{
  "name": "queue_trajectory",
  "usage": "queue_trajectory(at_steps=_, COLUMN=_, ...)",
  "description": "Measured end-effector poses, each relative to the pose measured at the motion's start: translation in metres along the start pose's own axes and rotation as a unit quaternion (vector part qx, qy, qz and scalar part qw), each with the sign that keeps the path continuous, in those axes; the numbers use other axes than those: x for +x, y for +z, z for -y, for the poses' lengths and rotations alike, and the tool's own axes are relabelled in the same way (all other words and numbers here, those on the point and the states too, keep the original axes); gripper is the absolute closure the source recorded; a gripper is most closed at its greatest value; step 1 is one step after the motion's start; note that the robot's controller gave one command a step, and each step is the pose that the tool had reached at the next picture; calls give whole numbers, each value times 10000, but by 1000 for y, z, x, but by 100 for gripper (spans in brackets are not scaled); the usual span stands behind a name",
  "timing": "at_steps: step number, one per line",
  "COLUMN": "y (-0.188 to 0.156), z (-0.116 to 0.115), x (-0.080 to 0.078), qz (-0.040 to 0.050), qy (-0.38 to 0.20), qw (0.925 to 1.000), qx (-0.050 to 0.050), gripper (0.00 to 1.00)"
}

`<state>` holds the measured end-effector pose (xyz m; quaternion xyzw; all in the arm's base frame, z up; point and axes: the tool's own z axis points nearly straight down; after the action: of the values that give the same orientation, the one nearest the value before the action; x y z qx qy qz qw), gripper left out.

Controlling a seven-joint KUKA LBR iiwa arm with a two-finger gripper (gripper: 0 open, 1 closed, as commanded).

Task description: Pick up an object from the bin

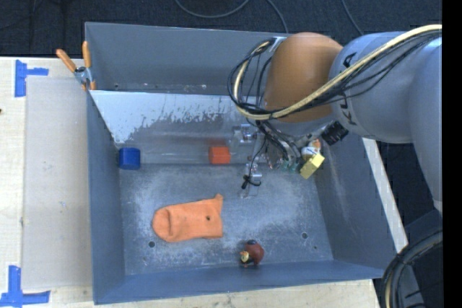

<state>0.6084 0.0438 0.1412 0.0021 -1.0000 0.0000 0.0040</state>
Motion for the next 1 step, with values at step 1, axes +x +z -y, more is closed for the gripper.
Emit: queue_trajectory(at_steps=1, y=-5, z=0, x=-1, qz=34, qy=4, qw=10000, qx=-2, gripper=0)
